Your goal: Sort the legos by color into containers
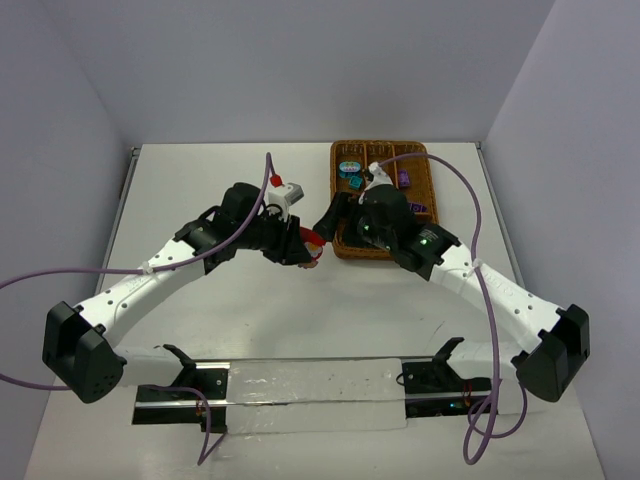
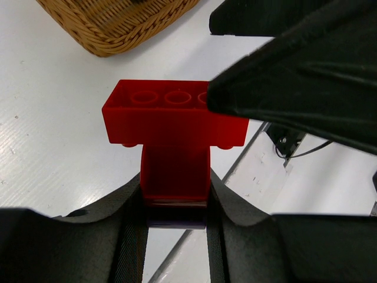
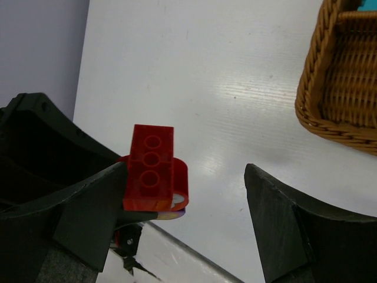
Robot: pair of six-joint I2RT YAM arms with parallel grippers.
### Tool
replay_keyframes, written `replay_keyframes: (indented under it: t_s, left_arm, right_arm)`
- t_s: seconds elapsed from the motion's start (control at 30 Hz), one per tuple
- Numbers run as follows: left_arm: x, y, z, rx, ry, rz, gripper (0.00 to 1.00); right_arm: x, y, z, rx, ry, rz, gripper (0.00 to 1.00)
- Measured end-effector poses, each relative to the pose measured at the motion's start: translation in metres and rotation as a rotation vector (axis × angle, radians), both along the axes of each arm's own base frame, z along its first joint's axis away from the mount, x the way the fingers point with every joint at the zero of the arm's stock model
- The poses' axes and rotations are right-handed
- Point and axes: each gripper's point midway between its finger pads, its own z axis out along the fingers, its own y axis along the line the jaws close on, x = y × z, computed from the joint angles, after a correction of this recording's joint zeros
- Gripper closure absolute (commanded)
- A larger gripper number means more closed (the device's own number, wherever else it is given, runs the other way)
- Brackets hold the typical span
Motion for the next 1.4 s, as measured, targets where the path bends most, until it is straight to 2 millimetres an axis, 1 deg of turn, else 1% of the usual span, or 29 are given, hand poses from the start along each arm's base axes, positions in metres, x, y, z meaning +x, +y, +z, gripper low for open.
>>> replay_keyframes:
  t_s: [0.1,0.27,0.3,0.37,0.43,0.47,0.5,0.53,0.57,0.6,0.8,0.93,0.97,1.0,1.13,1.17,1.2,1.33,1.4]
  left_arm:
    - [0.000,0.000,0.000,0.000,0.000,0.000,1.00]
    - [0.000,0.000,0.000,0.000,0.000,0.001,1.00]
    - [0.000,0.000,0.000,0.000,0.000,0.001,1.00]
    - [0.000,0.000,0.000,0.000,0.000,0.001,1.00]
    - [0.000,0.000,0.000,0.000,0.000,0.001,1.00]
    - [0.000,0.000,0.000,0.001,0.001,0.001,1.00]
    - [0.000,0.000,0.000,0.001,0.001,0.002,1.00]
    - [0.001,0.000,0.000,0.002,0.000,0.003,1.00]
    - [0.001,0.000,0.000,0.002,-0.002,0.005,1.00]
    - [0.001,0.000,0.000,0.002,-0.002,0.006,1.00]
    - [0.002,0.000,0.000,0.001,-0.006,0.007,1.00]
    - [0.007,-0.004,0.005,-0.025,-0.038,0.006,1.00]
    - [0.008,-0.005,0.006,-0.031,-0.046,0.005,1.00]
    - [0.007,-0.004,0.005,-0.028,-0.043,0.006,1.00]
    - [0.001,0.001,-0.007,-0.002,-0.011,0.008,1.00]
    - [0.000,0.002,-0.010,0.003,-0.004,0.009,1.00]
    - [-0.001,0.003,-0.012,0.008,0.003,0.009,1.00]
    - [-0.001,0.004,-0.016,0.014,0.013,0.018,1.00]
    - [0.001,0.005,-0.016,0.019,0.011,0.033,1.00]
  right_arm:
    - [-0.001,0.007,0.001,0.007,-0.001,0.014,0.18]
    - [-0.002,0.018,-0.002,0.020,0.009,0.039,0.29]
    - [-0.002,0.020,-0.003,0.023,0.010,0.045,0.33]
    - [-0.004,0.024,-0.003,0.032,0.014,0.058,0.47]
    - [-0.005,0.028,-0.003,0.041,0.018,0.071,0.55]
    - [-0.006,0.030,-0.002,0.046,0.016,0.080,0.64]
    - [-0.007,0.032,0.000,0.053,0.013,0.085,0.79]
    - [-0.007,0.032,0.001,0.057,0.012,0.085,0.82]
    - [-0.007,0.033,0.001,0.059,0.011,0.086,0.95]
    - [-0.007,0.033,0.001,0.060,0.011,0.086,1.00]
    - [-0.002,0.029,0.001,0.051,0.006,0.056,1.00]
    - [0.006,0.019,0.007,0.073,0.011,0.023,1.00]
    - [0.010,0.014,0.009,0.082,0.007,0.008,1.00]
    - [0.019,0.004,0.012,0.085,-0.004,-0.028,1.00]
    - [0.059,-0.051,0.022,0.076,-0.049,-0.220,1.00]
    - [0.064,-0.058,0.024,0.074,-0.056,-0.246,1.00]
    - [0.068,-0.065,0.025,0.071,-0.062,-0.270,1.00]
    - [0.076,-0.071,0.026,0.061,-0.062,-0.296,1.00]
    - [0.086,-0.076,0.024,0.026,-0.069,-0.335,1.00]
